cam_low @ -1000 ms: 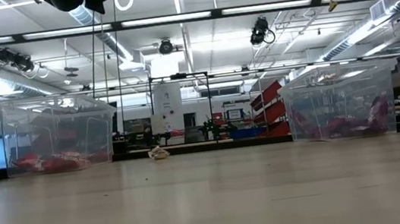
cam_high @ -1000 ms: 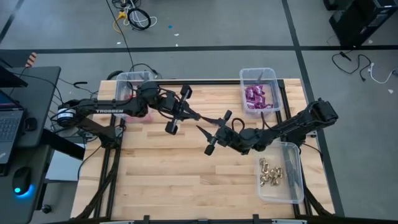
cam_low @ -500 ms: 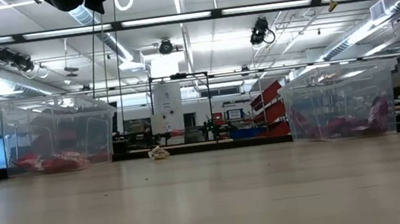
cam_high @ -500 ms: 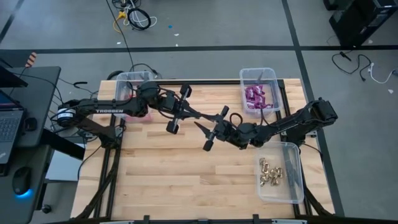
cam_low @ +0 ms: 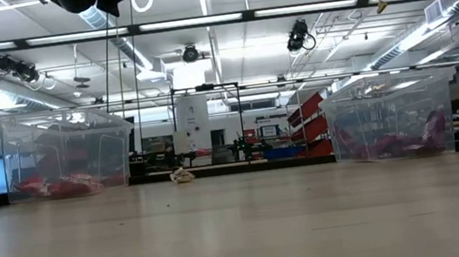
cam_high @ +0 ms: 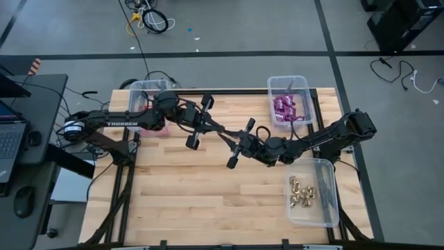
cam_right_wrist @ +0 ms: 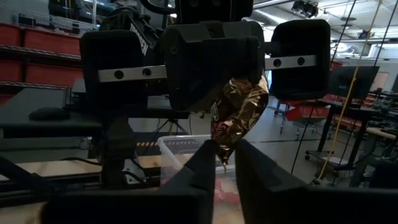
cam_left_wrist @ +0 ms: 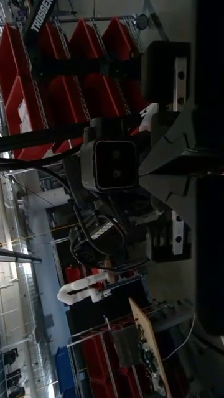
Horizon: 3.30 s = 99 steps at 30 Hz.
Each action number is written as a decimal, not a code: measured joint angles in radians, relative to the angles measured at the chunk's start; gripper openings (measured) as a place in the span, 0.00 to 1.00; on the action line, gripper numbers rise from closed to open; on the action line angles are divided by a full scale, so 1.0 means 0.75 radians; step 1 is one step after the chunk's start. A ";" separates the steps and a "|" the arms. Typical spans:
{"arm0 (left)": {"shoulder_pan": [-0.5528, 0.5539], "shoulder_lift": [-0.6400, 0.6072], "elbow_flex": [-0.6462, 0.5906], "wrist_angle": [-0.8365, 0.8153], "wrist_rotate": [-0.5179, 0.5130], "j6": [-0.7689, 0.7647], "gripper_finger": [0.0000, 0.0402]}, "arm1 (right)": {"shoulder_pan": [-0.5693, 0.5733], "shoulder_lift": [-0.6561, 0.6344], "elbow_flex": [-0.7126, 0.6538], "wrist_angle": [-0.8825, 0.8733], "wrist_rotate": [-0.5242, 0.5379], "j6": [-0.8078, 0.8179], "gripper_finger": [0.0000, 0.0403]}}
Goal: Sort candy
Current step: Put the yellow candy into the bottom right transparent bin
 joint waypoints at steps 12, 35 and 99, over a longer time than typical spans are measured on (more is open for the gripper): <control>0.000 0.000 0.000 -0.006 0.000 -0.008 0.02 | 0.004 0.000 0.000 -0.001 0.001 -0.005 0.01; 0.051 -0.153 0.001 -0.202 -0.038 -0.018 0.56 | 0.174 -0.126 -0.001 -0.197 0.353 0.013 0.00; 0.017 -0.266 0.001 -0.682 -0.020 0.026 0.56 | 0.502 -0.764 0.000 -2.692 -1.202 1.305 0.00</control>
